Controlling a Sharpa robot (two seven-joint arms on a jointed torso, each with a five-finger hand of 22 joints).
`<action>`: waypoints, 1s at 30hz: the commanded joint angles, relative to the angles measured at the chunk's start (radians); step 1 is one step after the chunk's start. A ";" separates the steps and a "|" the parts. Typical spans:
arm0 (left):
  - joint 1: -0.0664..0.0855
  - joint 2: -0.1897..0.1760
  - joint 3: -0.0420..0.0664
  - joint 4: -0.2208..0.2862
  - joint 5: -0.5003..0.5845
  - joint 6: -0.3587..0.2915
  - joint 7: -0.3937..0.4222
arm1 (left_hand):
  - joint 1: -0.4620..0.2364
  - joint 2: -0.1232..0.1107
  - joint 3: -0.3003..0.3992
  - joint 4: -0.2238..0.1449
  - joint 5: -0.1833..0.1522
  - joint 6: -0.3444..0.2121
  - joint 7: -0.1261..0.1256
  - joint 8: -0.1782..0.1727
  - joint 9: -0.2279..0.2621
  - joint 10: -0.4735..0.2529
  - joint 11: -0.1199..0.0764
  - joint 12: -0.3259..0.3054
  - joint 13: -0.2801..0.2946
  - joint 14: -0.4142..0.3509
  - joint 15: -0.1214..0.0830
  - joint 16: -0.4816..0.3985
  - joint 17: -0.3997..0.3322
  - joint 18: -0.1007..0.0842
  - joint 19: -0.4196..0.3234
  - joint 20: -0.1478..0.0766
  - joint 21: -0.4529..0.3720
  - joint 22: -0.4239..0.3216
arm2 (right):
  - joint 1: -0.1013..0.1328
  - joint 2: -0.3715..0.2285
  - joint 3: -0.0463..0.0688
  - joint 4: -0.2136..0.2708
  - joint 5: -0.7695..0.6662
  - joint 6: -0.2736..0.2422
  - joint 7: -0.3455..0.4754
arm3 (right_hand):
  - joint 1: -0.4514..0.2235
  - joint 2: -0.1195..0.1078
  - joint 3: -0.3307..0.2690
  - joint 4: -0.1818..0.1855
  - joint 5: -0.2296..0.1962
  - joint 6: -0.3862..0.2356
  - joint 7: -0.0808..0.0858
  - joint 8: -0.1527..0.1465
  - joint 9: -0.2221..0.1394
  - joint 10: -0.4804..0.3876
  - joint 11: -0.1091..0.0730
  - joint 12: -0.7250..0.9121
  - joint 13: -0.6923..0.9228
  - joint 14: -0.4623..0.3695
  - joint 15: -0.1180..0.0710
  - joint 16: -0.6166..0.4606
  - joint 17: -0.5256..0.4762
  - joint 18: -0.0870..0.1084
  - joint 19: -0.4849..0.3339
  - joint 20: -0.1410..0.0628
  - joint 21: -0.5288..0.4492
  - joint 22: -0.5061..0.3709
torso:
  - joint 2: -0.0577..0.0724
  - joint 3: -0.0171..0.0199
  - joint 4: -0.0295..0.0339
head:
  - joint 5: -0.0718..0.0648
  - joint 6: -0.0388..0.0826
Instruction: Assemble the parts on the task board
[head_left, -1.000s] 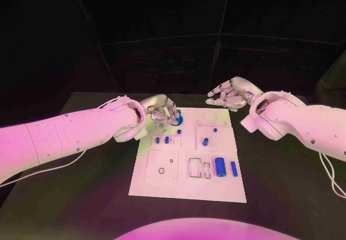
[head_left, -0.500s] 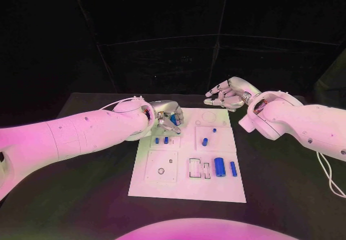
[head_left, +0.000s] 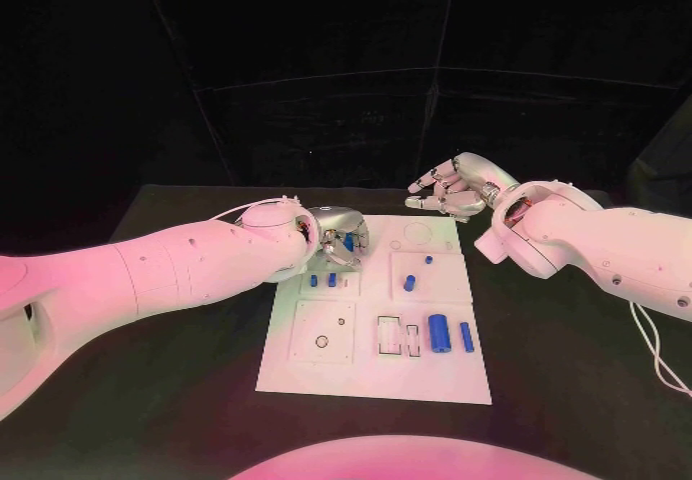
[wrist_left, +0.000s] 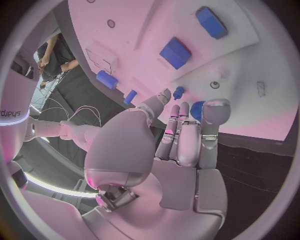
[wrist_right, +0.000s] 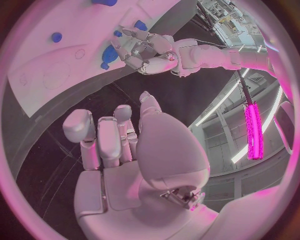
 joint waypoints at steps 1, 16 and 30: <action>0.000 0.003 0.000 -0.003 -0.025 0.007 -0.015 | 0.012 0.004 0.004 -0.002 0.000 0.007 0.001 -0.006 -0.002 0.009 0.002 -0.008 -0.004 0.016 -0.001 0.003 -0.002 -0.006 0.008 0.000 0.005 0.002 | 0.002 0.001 0.001 0.001 0.000 0.003 0.010 | 0.001 0.008 -0.004 -0.001 0.006 -0.006 -0.002 0.004 -0.001 -0.007 -0.002 -0.001 0.000 0.020 -0.007 -0.005 0.000 0.012 -0.007 -0.001 -0.004 -0.001 | -0.001 0.0003 -0.0006 | 0.004 -0.001; -0.002 0.012 0.000 -0.011 -0.026 0.037 -0.032 | 0.017 0.015 0.016 -0.002 0.000 0.029 -0.001 -0.019 -0.014 0.033 0.001 -0.017 -0.025 0.011 -0.001 -0.006 -0.029 -0.010 0.012 0.000 0.025 0.022 | 0.002 0.004 0.001 -0.001 0.000 0.006 0.011 | 0.001 0.008 -0.004 -0.001 0.006 -0.006 -0.002 0.004 -0.001 -0.007 -0.002 -0.001 0.000 0.020 -0.007 -0.005 0.000 0.012 -0.007 -0.001 -0.004 -0.001 | -0.001 0.0003 -0.0011 | 0.005 -0.002; -0.005 0.020 0.000 -0.024 -0.027 0.066 -0.053 | 0.017 0.019 0.024 -0.002 0.000 0.044 -0.004 -0.026 -0.020 0.062 -0.004 -0.016 -0.034 0.013 -0.005 -0.003 -0.033 -0.013 0.019 -0.002 0.045 0.044 | 0.002 0.009 0.001 -0.003 0.000 0.006 0.014 | 0.003 0.011 -0.005 0.000 0.007 -0.004 -0.003 0.005 -0.001 -0.005 -0.002 0.003 0.003 0.021 -0.007 -0.004 0.002 0.011 -0.006 -0.001 -0.003 0.001 | -0.001 0.0007 -0.0031 | 0.005 -0.004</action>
